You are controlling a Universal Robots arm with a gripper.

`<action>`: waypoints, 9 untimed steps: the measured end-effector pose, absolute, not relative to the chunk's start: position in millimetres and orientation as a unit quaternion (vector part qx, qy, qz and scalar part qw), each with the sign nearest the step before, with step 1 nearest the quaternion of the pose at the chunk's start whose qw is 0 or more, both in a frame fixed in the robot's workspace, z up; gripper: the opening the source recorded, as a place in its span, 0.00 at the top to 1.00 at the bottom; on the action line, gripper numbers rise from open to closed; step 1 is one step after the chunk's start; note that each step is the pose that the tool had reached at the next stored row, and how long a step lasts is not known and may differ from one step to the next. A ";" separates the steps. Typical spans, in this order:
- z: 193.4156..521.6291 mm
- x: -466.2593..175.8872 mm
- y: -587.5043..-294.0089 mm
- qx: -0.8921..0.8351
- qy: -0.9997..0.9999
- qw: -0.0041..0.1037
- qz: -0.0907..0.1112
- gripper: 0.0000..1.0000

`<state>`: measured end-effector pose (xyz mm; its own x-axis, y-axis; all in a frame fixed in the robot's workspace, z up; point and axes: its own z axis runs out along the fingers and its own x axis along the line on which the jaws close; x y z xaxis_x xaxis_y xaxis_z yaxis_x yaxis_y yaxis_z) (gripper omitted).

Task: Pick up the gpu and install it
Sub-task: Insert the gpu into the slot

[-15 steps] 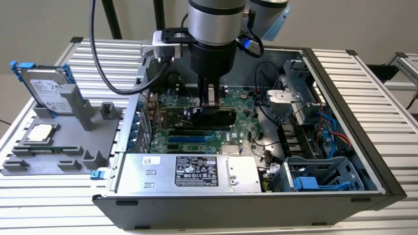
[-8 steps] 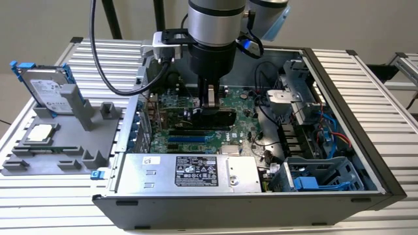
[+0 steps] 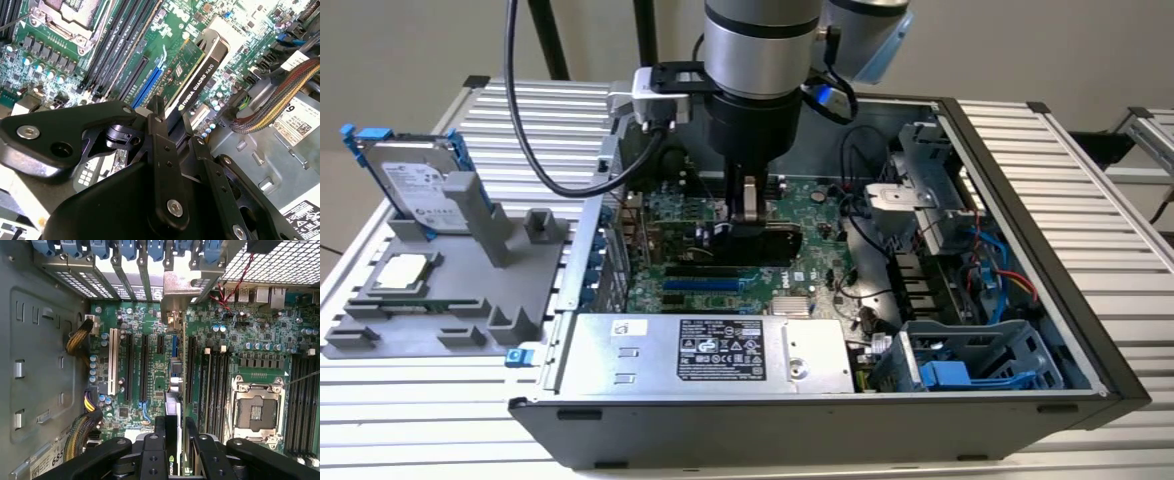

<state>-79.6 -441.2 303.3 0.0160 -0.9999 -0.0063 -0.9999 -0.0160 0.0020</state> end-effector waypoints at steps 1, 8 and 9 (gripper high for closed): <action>302.7 -79.6 -441.2 -0.710 0.704 0.002 0.003 1.00; 296.8 -79.8 -441.2 -0.688 0.726 0.001 0.002 1.00; 296.2 -79.9 -441.2 -0.688 0.726 0.001 0.002 1.00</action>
<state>-79.9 -441.2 296.2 -0.0543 -0.9985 -0.0038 -0.9985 0.0543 0.0020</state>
